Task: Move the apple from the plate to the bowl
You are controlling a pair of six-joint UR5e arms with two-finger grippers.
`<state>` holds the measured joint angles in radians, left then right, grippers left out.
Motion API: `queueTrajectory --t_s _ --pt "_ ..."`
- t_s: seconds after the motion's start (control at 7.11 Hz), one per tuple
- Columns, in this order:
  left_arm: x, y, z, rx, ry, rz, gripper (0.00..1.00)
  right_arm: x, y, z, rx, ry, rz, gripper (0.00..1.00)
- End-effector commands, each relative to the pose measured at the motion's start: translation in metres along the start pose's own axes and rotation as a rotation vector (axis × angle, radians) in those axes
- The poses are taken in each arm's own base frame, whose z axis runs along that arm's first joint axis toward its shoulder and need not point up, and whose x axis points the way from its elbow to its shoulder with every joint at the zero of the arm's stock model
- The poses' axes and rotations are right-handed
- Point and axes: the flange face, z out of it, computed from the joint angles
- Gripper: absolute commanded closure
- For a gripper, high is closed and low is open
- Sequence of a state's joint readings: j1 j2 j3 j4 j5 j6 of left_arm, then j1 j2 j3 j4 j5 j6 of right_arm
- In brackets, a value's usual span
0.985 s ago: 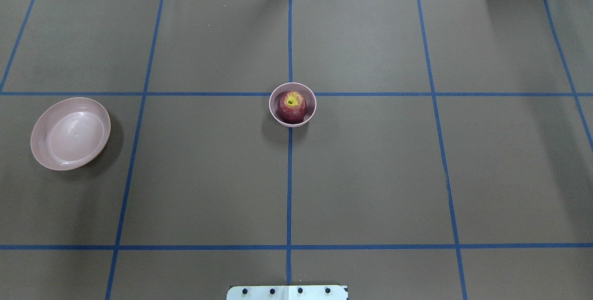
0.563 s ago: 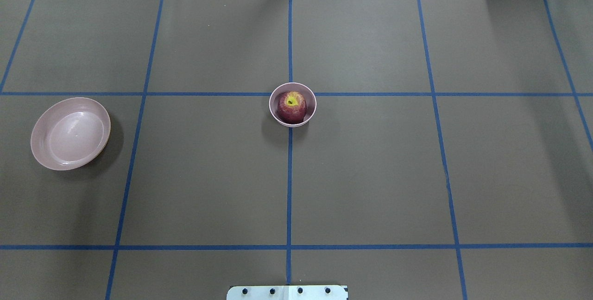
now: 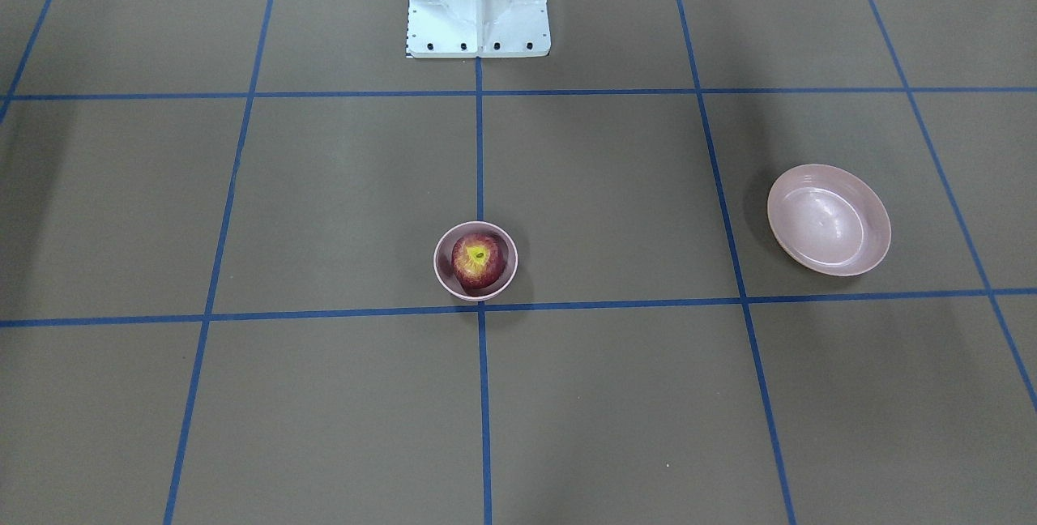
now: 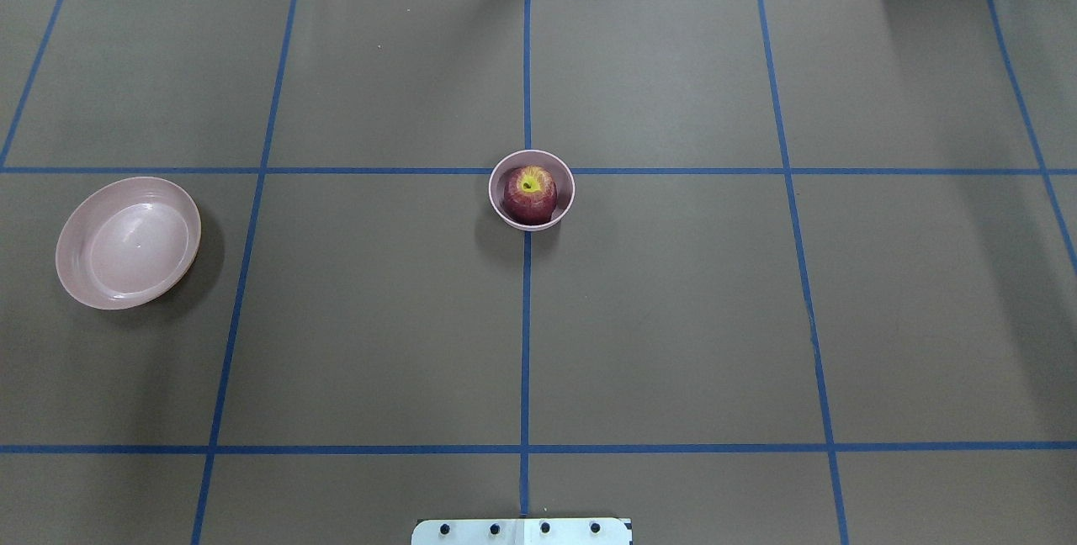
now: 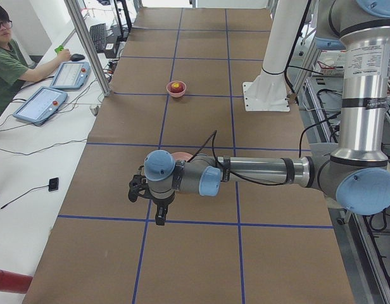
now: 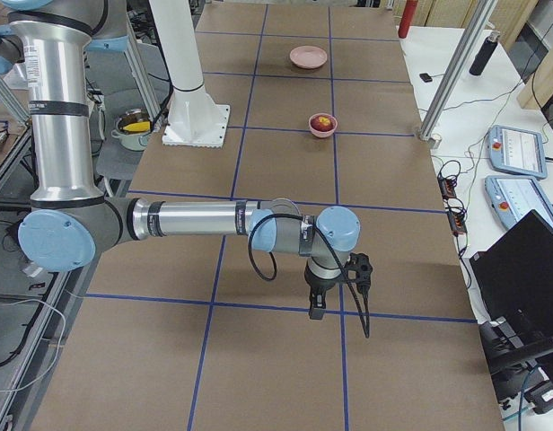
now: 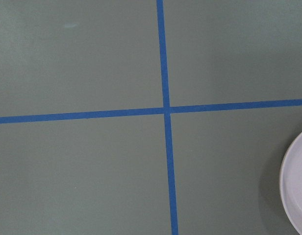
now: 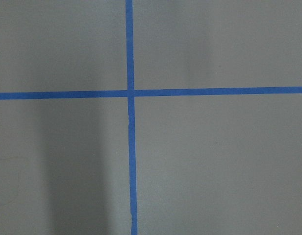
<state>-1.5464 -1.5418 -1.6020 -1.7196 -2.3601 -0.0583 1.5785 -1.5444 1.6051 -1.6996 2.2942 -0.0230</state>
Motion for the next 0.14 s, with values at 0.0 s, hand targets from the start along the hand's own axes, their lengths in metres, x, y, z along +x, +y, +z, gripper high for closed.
queueTrajectory --t_s 0.0 --pt "-0.0013 0.0014 -0.0004 0.001 -0.007 -0.001 0.01 -0.0011 0.0001 -0.0008 0.002 -0.004 -0.001 0.0"
